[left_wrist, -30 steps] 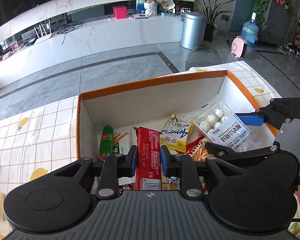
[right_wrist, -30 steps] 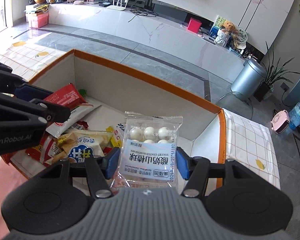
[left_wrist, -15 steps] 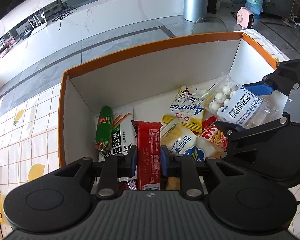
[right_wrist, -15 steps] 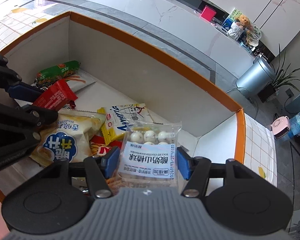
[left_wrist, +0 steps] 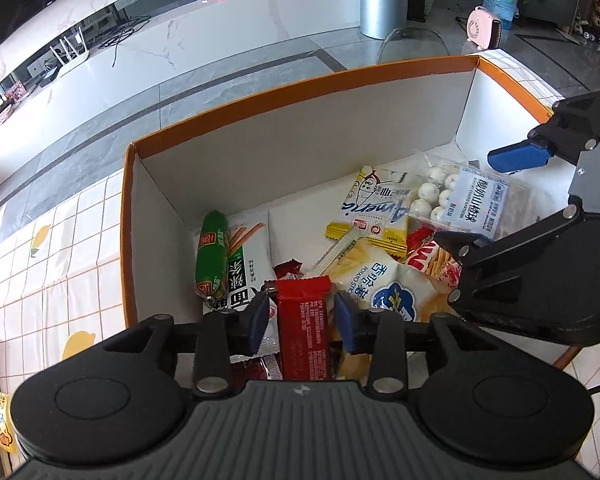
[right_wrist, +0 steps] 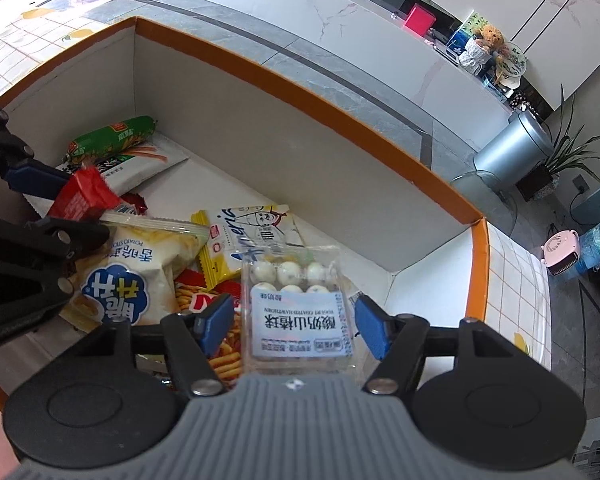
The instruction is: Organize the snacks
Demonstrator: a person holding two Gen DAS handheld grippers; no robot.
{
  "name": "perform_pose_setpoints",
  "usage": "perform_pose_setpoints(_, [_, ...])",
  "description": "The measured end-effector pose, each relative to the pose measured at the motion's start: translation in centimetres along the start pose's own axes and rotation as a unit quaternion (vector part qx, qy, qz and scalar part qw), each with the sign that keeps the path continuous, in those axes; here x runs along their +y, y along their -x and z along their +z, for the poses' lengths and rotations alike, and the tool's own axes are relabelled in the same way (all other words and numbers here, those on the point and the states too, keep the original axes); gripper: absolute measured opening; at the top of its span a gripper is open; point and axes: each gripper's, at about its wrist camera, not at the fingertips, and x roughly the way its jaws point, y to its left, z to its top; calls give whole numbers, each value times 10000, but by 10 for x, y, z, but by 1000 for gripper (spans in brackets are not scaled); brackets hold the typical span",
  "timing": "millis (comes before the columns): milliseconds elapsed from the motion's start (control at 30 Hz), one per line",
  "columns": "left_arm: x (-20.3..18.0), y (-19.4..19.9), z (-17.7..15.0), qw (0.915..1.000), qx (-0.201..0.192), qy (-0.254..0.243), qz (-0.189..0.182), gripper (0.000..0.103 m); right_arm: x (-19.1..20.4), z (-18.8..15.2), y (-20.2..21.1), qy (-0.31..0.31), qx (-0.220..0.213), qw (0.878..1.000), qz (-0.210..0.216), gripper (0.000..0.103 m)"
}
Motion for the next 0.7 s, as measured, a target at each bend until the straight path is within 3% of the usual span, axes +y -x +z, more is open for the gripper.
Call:
perform_pose_setpoints(133, [-3, 11, -3, 9998, -105, -153, 100, 65, -1, 1, 9, 62, 9, 10000, -43, 80])
perform_pose_setpoints(233, [-5, 21, -4, 9996, -197, -171, 42, 73, -4, 1, 17, 40, 12, 10000, -37, 81])
perform_pose_setpoints(467, [-12, 51, -10, 9984, -478, -271, 105, 76, -20, -1, 53, -289, -205, 9994, -35, 88])
perform_pose_setpoints(700, [-9, 88, -23, 9959, -896, 33, 146, 76, -30, -12, 93, -679, -481, 9965, 5, 91])
